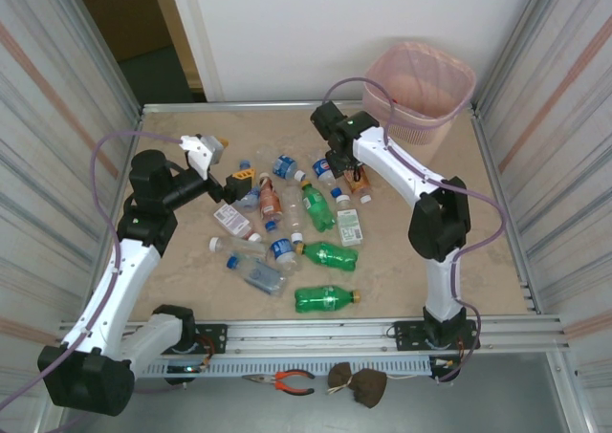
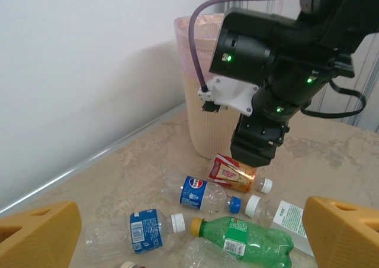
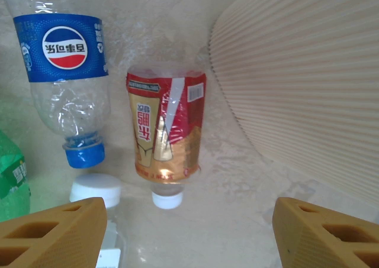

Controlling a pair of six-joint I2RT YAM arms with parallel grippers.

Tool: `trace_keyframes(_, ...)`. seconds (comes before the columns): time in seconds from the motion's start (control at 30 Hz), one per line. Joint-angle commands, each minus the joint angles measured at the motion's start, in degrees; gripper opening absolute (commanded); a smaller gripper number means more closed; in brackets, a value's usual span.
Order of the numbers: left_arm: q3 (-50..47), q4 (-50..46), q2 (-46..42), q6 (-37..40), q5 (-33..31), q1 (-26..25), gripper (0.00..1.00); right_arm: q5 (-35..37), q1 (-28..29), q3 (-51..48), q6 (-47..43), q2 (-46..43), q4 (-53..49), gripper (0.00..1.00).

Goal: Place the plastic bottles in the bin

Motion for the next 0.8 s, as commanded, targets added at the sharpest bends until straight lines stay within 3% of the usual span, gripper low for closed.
trace_keyframes(0.0, 0.3, 0.5, 0.2, 0.0, 0.9, -0.4, 0.97, -3.5, -1.4, -1.2, 0.5, 1.3, 3.8, 0.73)
trace_keyframes(0.77, 0.3, -0.3, 0.3, 0.8, 0.1, -0.4, 0.97, -12.6, -6.7, 0.4, -1.8, 11.6, 8.0, 0.69)
